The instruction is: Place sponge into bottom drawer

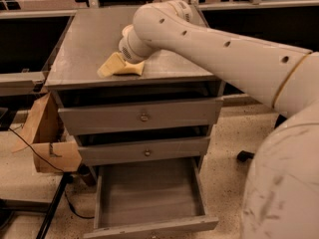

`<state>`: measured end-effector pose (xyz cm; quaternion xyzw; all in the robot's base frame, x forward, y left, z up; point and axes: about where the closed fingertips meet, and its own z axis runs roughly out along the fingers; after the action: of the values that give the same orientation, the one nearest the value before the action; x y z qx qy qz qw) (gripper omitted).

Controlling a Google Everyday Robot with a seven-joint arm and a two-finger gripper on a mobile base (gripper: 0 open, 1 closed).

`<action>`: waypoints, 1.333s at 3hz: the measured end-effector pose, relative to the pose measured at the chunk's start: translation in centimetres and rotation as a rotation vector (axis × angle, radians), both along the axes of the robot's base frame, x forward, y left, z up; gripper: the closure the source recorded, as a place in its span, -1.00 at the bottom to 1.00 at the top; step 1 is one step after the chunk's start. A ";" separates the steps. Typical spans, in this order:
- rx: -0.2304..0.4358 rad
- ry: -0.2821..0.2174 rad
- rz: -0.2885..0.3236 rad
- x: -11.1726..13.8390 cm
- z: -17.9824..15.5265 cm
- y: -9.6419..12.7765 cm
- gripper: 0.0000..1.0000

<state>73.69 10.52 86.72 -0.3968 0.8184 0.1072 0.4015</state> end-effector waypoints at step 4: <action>-0.022 0.027 -0.106 3.1 -3.4 -0.2 0.31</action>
Offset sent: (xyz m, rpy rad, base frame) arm 0.0453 -0.0022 -0.0507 -0.0435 0.0399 -0.1368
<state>76.77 10.33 83.36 -0.3558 0.8449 0.0822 0.3909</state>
